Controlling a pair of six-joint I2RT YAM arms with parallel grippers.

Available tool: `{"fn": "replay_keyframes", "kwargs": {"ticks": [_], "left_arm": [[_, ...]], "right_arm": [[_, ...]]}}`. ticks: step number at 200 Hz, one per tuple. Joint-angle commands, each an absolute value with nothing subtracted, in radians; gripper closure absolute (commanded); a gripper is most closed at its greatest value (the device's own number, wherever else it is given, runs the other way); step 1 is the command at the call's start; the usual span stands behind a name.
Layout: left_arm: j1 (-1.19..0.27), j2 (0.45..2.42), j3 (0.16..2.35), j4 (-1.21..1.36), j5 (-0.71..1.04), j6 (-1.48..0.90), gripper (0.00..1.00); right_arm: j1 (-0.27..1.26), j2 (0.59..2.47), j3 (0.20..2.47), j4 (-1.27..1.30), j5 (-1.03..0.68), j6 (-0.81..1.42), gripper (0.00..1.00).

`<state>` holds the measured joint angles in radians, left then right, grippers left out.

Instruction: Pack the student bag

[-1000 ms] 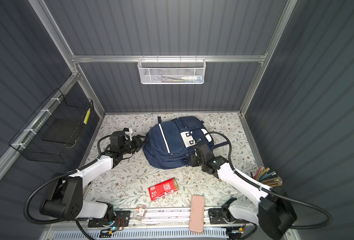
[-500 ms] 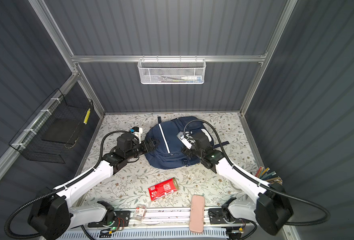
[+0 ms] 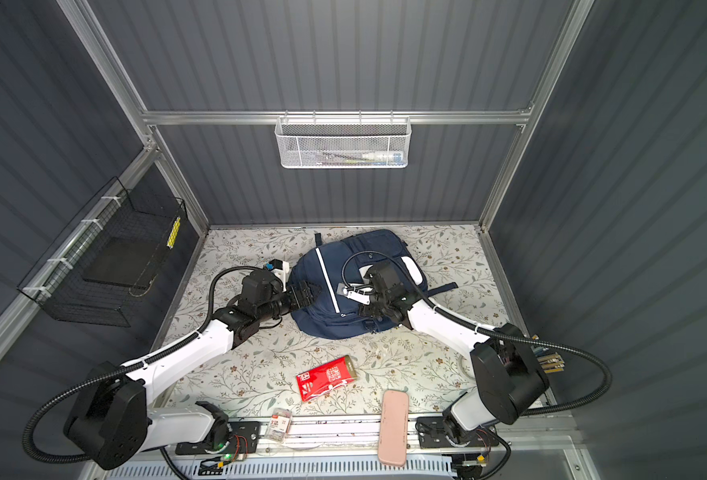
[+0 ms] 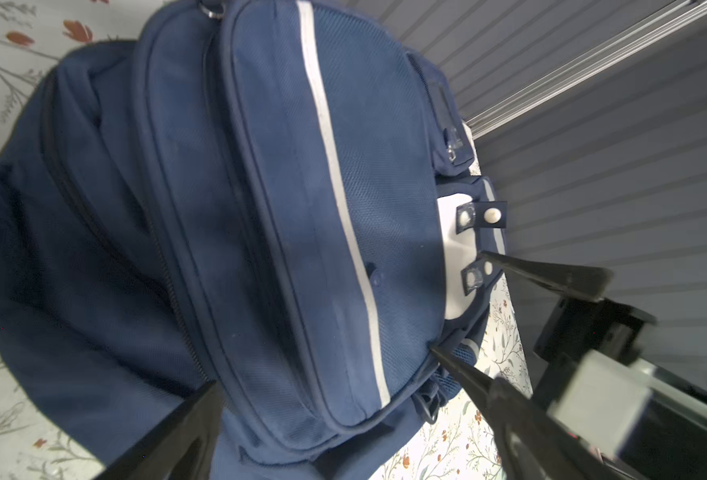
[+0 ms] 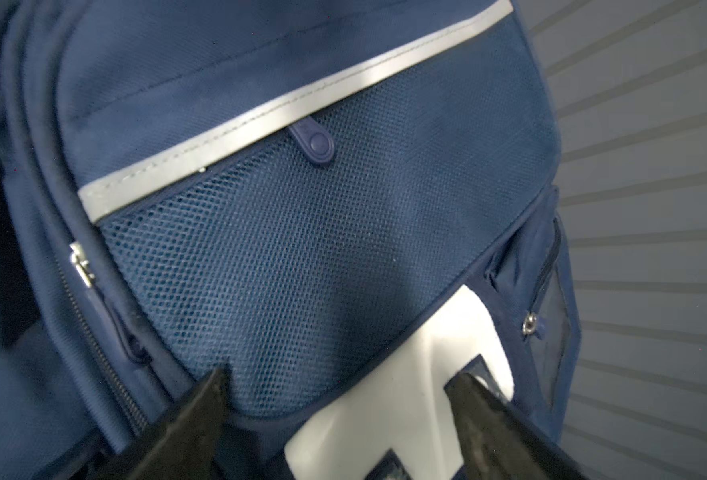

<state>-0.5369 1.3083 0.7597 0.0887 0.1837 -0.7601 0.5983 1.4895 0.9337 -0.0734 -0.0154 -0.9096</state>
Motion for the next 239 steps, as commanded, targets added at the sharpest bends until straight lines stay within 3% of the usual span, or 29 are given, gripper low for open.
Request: {"fn": "replay_keyframes", "kwargs": {"ticks": [1,42,119,139,161,171,184,192,239], "left_arm": [[-0.546,1.322,0.752,0.114,0.190,-0.774,0.00],[-0.546,1.335,0.775,0.126,0.186,-0.776,0.00],[-0.546,1.356,0.758,0.148,0.191,-0.801,0.00],[-0.546,1.367,0.773,0.142,0.201,-0.798,0.00],[-0.546,1.357,0.771,0.137,0.199,-0.799,0.00],[-0.546,1.351,0.768,0.131,0.194,-0.796,0.00],[-0.546,1.348,0.770,0.127,0.191,-0.795,0.00],[-0.546,1.345,0.773,0.126,0.193,-0.793,0.00],[-0.548,1.338,0.793,0.116,0.200,-0.793,0.08]], "right_arm": [[0.613,1.432,0.938,-0.145,-0.084,-0.928,0.11],[0.613,1.449,0.908,-0.096,-0.039,-0.966,0.05],[0.613,1.508,0.879,-0.026,-0.101,-1.018,0.08],[0.613,1.575,0.946,-0.046,-0.112,-1.009,0.16],[0.613,1.598,0.968,-0.054,-0.134,-1.020,0.32],[0.613,1.591,0.976,-0.073,-0.141,-1.011,0.48],[0.613,1.576,0.978,-0.092,-0.151,-1.000,0.79],[0.612,1.562,0.975,-0.106,-0.168,-0.996,0.91],[0.639,1.464,1.015,-0.179,-0.237,-0.896,0.89]]}}
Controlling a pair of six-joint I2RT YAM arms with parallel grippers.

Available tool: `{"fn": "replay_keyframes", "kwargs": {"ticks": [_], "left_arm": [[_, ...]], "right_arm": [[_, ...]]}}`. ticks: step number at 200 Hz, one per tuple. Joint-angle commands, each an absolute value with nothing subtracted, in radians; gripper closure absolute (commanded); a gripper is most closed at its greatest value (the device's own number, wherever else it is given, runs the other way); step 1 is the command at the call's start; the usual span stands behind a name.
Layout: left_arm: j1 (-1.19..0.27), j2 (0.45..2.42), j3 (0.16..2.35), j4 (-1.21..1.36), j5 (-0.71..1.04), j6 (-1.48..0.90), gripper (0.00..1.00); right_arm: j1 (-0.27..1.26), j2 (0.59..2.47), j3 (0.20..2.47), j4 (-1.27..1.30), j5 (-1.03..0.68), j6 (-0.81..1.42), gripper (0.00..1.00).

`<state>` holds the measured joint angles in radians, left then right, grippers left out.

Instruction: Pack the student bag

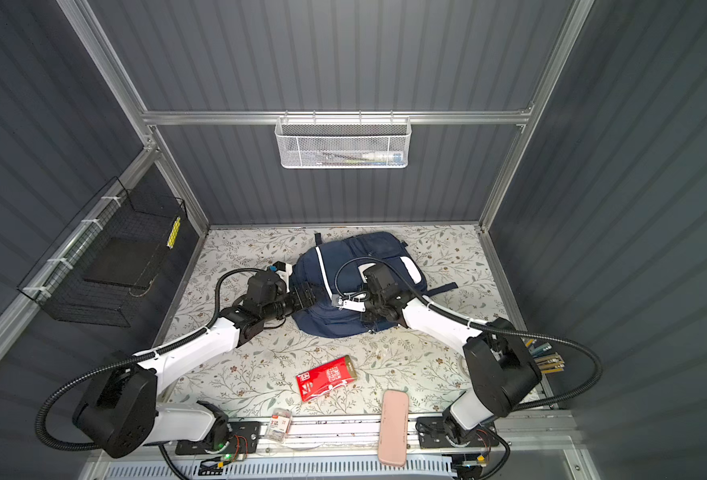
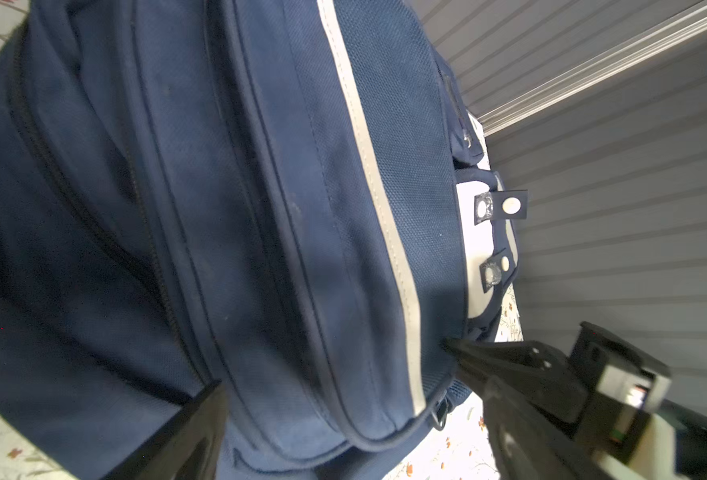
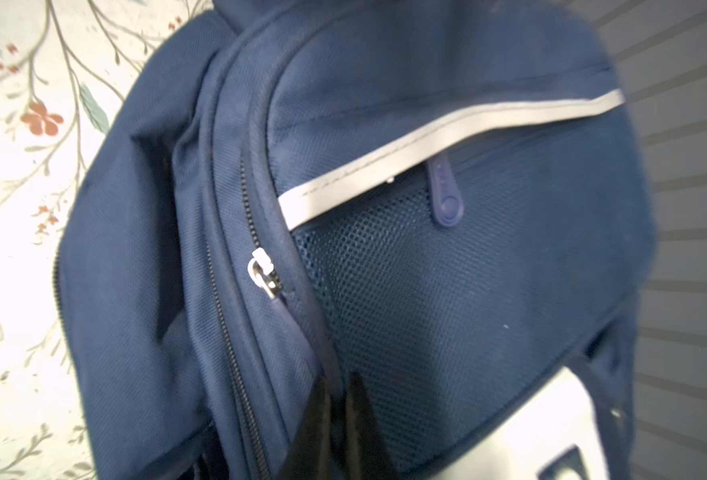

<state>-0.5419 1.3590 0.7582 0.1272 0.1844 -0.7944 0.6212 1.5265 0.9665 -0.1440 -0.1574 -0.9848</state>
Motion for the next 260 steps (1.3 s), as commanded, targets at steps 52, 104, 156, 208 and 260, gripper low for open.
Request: {"fn": "replay_keyframes", "kwargs": {"ticks": [52,104,156,208,260], "left_arm": [[-0.549,1.442,0.875,0.181,0.209,-0.818,0.21],[-0.549,1.497,0.938,0.137,0.250,-0.803,1.00],[-0.548,1.487,0.940,0.151,0.249,-0.848,1.00],[-0.545,1.489,0.982,0.116,0.254,-0.845,1.00],[-0.542,1.477,0.983,0.120,0.275,-0.859,1.00]], "right_arm": [[0.682,1.437,1.035,-0.172,-0.325,-0.830,0.93],[0.685,1.425,1.016,-0.156,-0.352,-0.779,0.63],[0.672,1.459,0.978,-0.165,-0.188,-0.859,0.53],[0.669,1.429,0.953,-0.232,-0.118,-0.887,0.51],[0.641,1.503,0.975,-0.173,-0.088,-0.905,0.71]]}}
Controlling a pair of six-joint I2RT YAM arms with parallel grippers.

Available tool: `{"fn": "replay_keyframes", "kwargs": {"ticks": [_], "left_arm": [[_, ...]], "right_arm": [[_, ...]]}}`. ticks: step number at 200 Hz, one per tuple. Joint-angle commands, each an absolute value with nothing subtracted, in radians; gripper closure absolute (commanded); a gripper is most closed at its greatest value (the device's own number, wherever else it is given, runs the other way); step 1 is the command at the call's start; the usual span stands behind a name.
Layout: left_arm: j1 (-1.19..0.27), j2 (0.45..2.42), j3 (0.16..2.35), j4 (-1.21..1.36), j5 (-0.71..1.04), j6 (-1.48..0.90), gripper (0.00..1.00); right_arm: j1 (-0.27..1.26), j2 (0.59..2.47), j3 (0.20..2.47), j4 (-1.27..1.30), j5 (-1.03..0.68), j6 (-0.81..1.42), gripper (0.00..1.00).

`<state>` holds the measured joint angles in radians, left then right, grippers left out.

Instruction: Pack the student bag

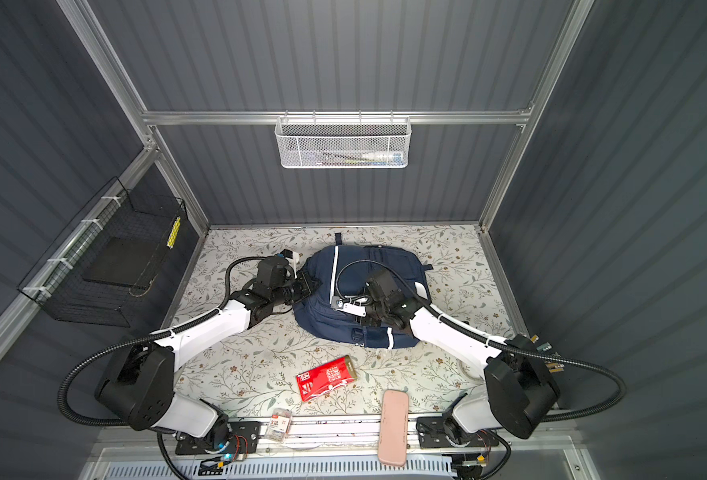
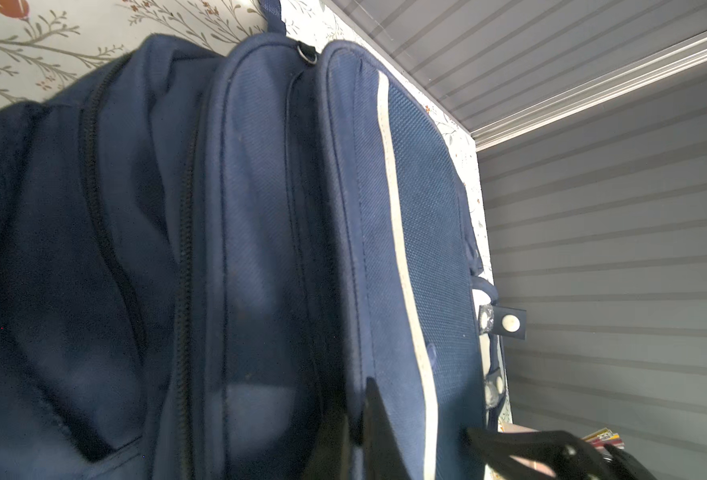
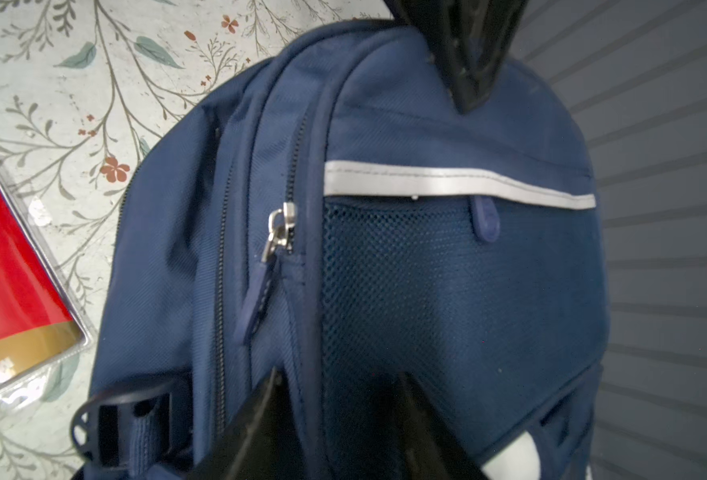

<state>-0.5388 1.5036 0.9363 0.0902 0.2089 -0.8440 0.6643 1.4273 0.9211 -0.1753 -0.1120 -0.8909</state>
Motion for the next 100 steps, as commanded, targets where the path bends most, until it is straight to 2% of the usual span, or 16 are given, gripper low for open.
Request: {"fn": "replay_keyframes", "kwargs": {"ticks": [1,10,29,42,49,62,66,78,100], "left_arm": [[-0.543,1.477,0.983,0.120,0.275,-0.860,1.00],[-0.543,1.480,0.978,0.125,0.277,-0.866,1.00],[-0.542,1.486,0.962,0.146,0.281,-0.879,1.00],[-0.539,1.493,0.959,0.148,0.283,-0.874,1.00],[-0.532,1.489,0.964,0.139,0.285,-0.855,1.00],[-0.527,1.443,0.982,0.062,0.217,-0.774,0.70],[-0.528,1.424,0.993,0.019,0.182,-0.739,0.65],[-0.545,1.353,0.990,-0.027,0.094,-0.668,0.58],[-0.595,1.257,0.910,0.001,0.016,-0.614,0.59]], "right_arm": [[0.641,1.505,0.978,-0.173,-0.089,-0.903,0.73],[0.642,1.518,0.990,-0.166,-0.108,-0.903,0.81],[0.651,1.491,0.964,-0.117,-0.174,-0.891,0.84],[0.649,1.465,0.944,-0.097,-0.215,-0.884,1.00],[0.648,1.456,0.951,-0.118,-0.220,-0.891,1.00],[0.641,1.450,0.991,-0.172,-0.220,-0.885,1.00],[0.636,1.450,1.004,-0.184,-0.221,-0.878,1.00],[0.625,1.454,1.048,-0.234,-0.234,-0.872,1.00],[0.621,1.470,1.104,-0.285,-0.263,-0.853,1.00]]}}
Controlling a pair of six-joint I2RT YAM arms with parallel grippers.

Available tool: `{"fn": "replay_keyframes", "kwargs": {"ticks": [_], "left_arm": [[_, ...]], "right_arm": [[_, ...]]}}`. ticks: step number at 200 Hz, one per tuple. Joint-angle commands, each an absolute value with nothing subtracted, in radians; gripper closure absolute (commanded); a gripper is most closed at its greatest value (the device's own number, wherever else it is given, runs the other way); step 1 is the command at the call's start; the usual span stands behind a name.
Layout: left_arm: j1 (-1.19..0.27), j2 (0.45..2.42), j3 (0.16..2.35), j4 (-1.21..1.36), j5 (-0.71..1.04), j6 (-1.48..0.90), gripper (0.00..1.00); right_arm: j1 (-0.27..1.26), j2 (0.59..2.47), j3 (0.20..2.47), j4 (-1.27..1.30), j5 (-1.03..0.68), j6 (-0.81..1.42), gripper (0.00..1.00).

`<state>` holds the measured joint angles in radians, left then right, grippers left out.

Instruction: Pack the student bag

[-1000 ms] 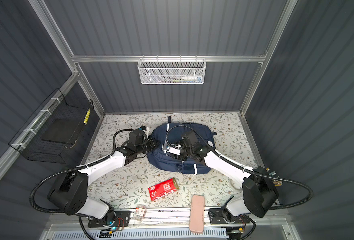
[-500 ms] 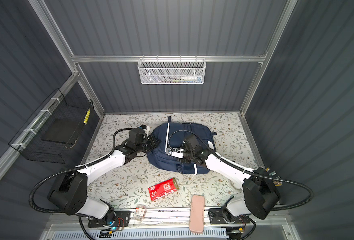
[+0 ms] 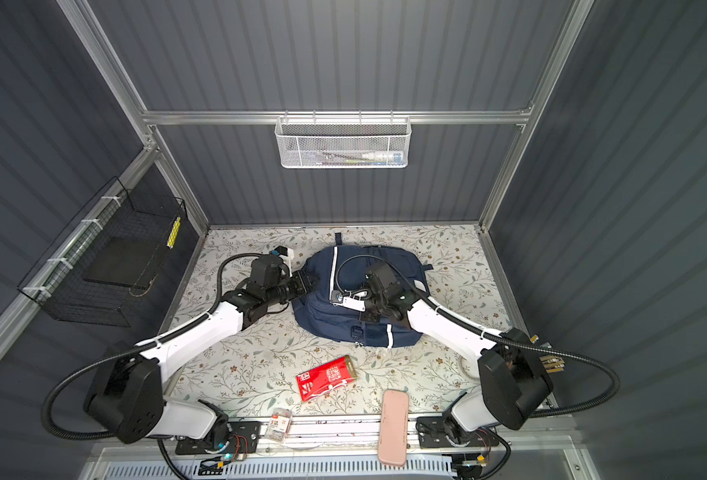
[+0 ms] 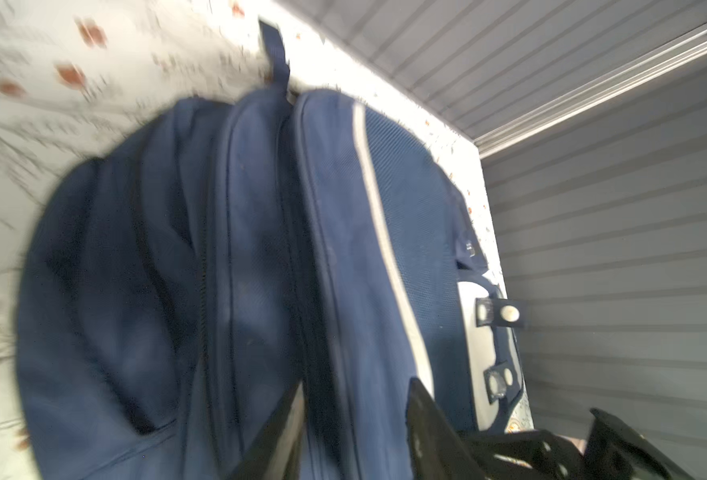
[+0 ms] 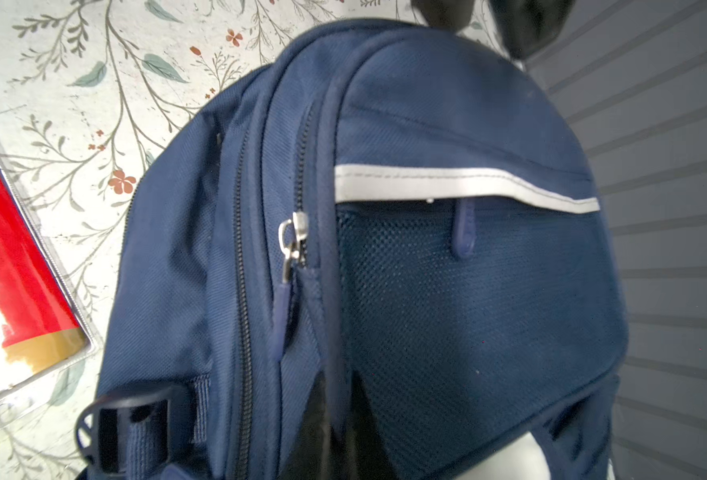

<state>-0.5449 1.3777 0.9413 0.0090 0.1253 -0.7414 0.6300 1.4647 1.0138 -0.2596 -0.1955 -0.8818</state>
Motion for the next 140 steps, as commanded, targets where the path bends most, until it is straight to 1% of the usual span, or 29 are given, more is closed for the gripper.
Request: {"fn": "replay_keyframes", "kwargs": {"ticks": [1,18,39,54,67,85,103,115,140], "left_arm": [[-0.599,1.254,0.906,0.003,0.013,-0.611,0.59],[-0.708,1.242,0.873,0.007,-0.080,-0.552,0.60],[-0.827,1.285,0.867,0.005,-0.166,-0.536,0.60],[-0.836,1.316,0.855,0.018,-0.189,-0.584,0.60],[-0.838,1.296,0.806,0.072,-0.242,-0.634,0.60],[-0.839,1.239,0.728,0.171,-0.281,-0.691,0.64],[-0.839,1.207,0.678,0.252,-0.276,-0.713,0.64],[-0.841,1.224,0.687,0.261,-0.252,-0.700,0.62],[-0.880,1.276,0.688,0.309,-0.251,-0.727,0.62]], "right_arm": [[0.622,1.471,1.104,-0.286,-0.264,-0.853,1.00],[0.622,1.485,1.123,-0.297,-0.284,-0.840,1.00],[0.621,1.497,1.141,-0.321,-0.285,-0.823,1.00],[0.621,1.492,1.133,-0.319,-0.290,-0.820,1.00],[0.622,1.482,1.119,-0.309,-0.294,-0.819,1.00],[0.621,1.478,1.110,-0.304,-0.292,-0.807,1.00],[0.621,1.480,1.105,-0.299,-0.294,-0.802,1.00],[0.621,1.481,1.109,-0.295,-0.305,-0.786,1.00],[0.620,1.488,1.118,-0.282,-0.321,-0.755,1.00]]}}
